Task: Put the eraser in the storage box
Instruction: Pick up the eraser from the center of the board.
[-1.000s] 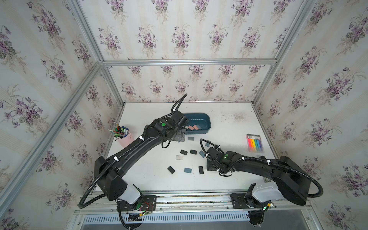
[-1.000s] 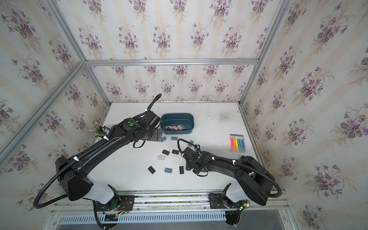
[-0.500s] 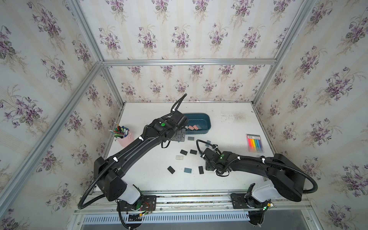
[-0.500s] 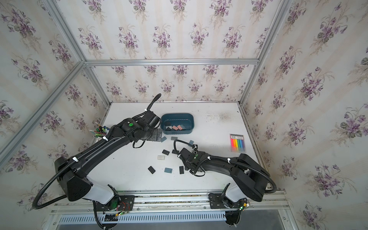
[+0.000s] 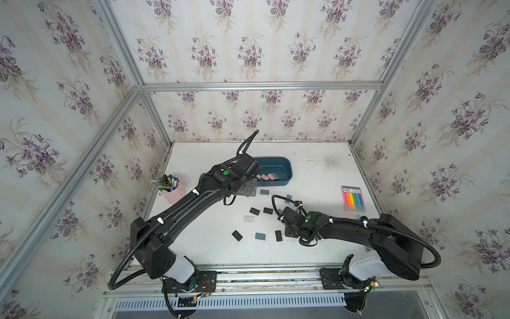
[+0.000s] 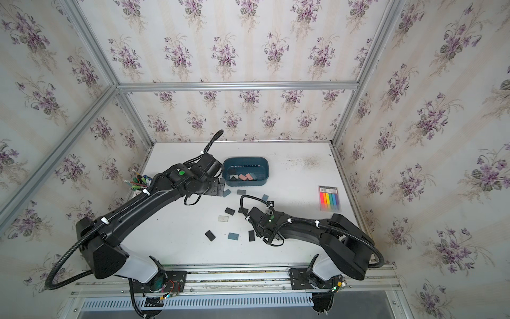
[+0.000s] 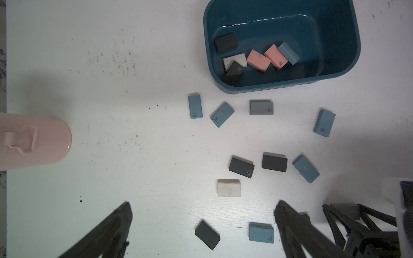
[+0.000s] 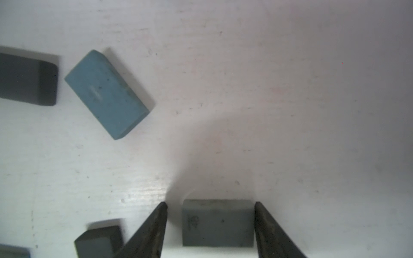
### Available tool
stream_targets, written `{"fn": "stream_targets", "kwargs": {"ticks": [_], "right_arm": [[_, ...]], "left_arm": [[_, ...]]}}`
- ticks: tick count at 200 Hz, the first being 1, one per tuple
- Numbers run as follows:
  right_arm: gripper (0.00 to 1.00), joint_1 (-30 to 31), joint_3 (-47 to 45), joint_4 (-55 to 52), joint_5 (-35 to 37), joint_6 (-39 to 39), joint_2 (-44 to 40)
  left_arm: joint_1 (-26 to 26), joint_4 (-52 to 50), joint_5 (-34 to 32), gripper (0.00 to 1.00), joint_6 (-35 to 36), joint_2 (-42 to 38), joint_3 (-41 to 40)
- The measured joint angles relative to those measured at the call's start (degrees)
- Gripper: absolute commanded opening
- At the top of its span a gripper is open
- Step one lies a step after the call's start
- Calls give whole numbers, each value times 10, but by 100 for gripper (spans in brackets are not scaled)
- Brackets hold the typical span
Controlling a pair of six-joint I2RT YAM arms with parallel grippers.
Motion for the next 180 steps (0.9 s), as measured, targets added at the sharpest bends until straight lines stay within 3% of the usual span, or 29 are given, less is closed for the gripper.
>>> {"fn": "stream_targets", "kwargs": {"ticks": [52,110,180], "right_arm": [[58,8,-6,2,9,11,-2],[48,8,-6,2,13,19,0],[45,11,-5,-28,-6,24,-17]], "left_arm": [[1,0,1,100,0,0,0],[2,1,3,100,0,0,-2],[6,2,5,100,0,0,-2]]}}
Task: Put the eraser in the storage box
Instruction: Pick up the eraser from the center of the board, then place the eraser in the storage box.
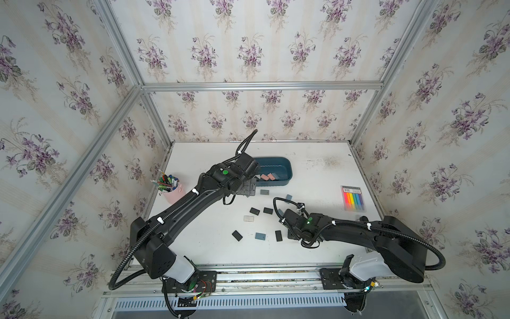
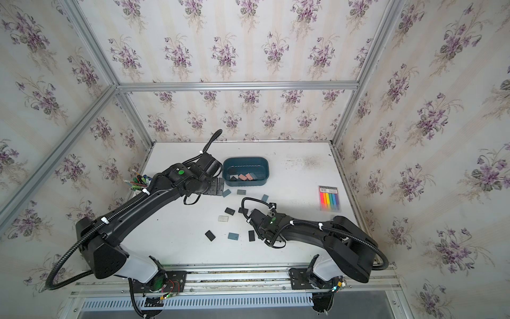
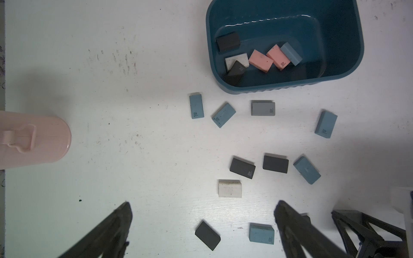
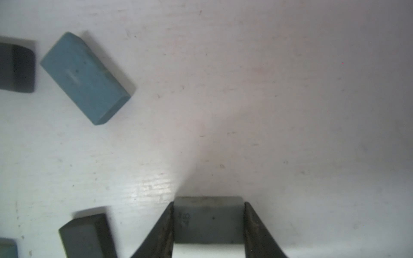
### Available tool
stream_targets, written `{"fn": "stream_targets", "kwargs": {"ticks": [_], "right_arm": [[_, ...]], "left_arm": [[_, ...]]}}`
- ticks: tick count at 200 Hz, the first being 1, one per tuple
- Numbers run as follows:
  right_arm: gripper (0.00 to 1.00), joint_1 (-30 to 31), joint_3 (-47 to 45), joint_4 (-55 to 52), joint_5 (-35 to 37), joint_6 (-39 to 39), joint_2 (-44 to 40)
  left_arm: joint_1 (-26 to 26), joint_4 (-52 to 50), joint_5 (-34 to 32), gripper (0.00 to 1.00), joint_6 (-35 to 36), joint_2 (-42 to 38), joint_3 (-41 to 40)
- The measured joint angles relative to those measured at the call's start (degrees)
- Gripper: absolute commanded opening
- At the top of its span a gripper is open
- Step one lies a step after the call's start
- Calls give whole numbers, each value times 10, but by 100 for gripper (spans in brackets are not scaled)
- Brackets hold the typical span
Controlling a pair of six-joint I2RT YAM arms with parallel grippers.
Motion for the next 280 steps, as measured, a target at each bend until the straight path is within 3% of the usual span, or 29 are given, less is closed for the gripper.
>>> {"fn": "stream_targets", "kwargs": {"ticks": [111,185,230,280], "right_arm": [[47,-14,90,-60,26,-33,22],[46,-139,241,-48,7,-147,42],[46,-235,392,-23,-79,-226,138],[46,-265,631,-49,-129,-286,327]], "left_arm": [[2,0,2,100,0,1,-1],[2,-4,-14,100,-9,-11,-22],[8,0,-13,99,-32,-48,-108],[10,23,19,100,-64,-83,-201]]}}
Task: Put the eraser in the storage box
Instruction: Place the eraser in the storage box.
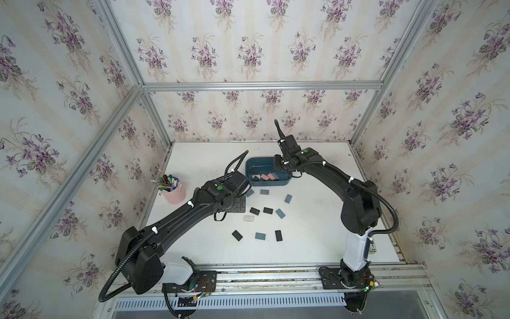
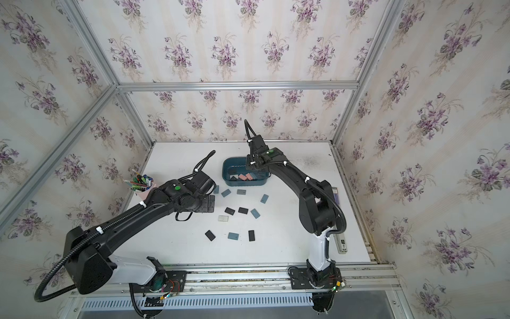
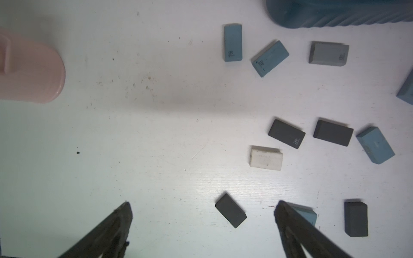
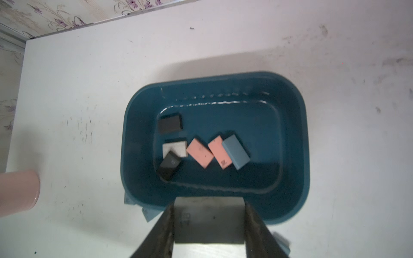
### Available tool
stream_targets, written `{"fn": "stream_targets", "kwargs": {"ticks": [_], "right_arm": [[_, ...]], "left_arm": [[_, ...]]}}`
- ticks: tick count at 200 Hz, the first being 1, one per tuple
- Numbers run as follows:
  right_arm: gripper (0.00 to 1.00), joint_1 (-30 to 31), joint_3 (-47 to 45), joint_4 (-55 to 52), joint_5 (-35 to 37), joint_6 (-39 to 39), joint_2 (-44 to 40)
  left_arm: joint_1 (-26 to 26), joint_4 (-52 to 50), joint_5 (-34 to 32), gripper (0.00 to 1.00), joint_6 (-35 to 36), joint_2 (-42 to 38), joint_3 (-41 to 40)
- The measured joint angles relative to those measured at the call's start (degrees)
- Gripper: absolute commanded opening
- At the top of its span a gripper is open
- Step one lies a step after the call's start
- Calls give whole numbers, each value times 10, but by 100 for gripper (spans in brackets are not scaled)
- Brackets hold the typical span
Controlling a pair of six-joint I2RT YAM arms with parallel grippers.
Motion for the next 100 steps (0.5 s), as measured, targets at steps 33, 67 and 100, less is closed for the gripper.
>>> {"fn": "stream_targets", "kwargs": {"ticks": [33,67,100], "right_arm": [[48,-21,82,-34,-3,-15,92],[49,-18,119,-56,-19,-26,143],[54,-19,120,-60,-19,-33,157]], "left_arm": [[0,12,16,100,-17,-10,-35],[0,24,35,100,-31,-13,-63],[0,32,53,100,-45,-3,-84]]}}
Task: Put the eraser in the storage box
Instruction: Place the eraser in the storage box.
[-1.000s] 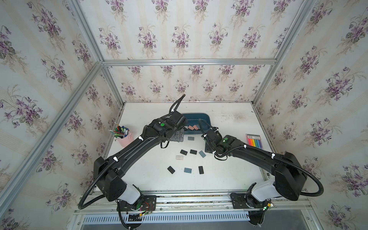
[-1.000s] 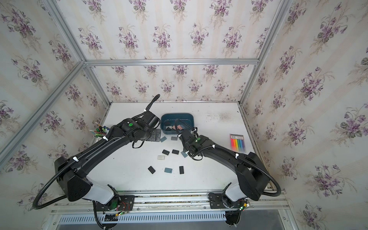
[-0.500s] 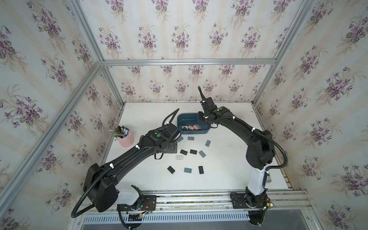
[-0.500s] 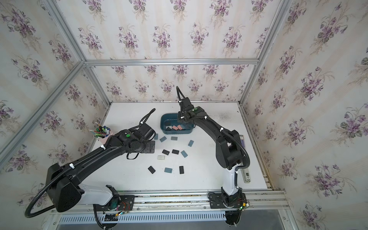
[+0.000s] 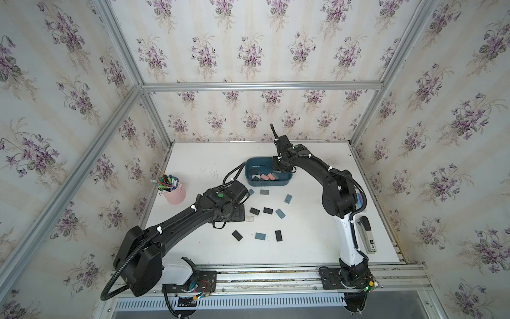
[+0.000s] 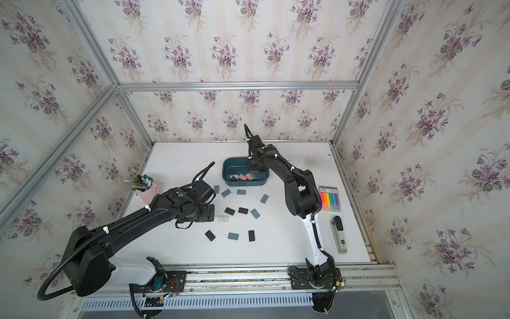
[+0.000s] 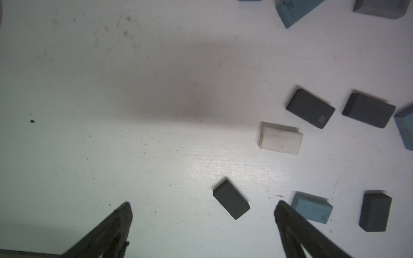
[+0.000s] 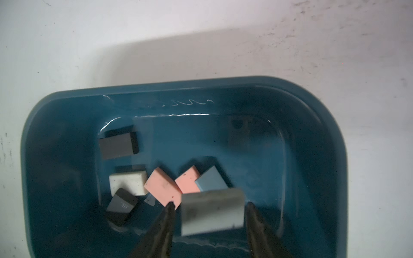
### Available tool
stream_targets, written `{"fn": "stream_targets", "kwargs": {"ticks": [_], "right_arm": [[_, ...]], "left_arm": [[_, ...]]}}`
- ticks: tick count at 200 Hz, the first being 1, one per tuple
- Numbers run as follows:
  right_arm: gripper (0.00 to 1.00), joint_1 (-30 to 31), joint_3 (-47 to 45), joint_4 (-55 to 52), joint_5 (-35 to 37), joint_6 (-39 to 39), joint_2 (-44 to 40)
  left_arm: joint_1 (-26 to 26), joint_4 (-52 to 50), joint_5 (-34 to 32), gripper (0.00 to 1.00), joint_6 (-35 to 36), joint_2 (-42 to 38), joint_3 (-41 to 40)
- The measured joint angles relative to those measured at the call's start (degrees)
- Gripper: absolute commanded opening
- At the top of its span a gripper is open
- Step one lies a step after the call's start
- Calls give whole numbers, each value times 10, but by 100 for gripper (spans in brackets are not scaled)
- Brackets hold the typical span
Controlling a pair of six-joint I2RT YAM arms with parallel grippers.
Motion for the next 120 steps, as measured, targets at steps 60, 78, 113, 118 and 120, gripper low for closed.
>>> {"fn": "stream_targets", "kwargs": {"ticks": [60,78,113,118,120], "right_arm": [[63,1,-3,-1,-4,-10,6],[68,5,-9,-1,-2,-13,-16],[86,16,-38,23,26,-22,-114],[89,17,-50,31,28,-22,-133],[91,18,-56,35,30,-22,-142]], "left_arm": [[0,24,28,100,-17,20,-32],[0,27,30,100,-17,21,-32],[-2,26,34,100,-22,21,-32],[-3,27,35,100,-26,21,-33],[-4,28,36,100,-27,21,-34]]}}
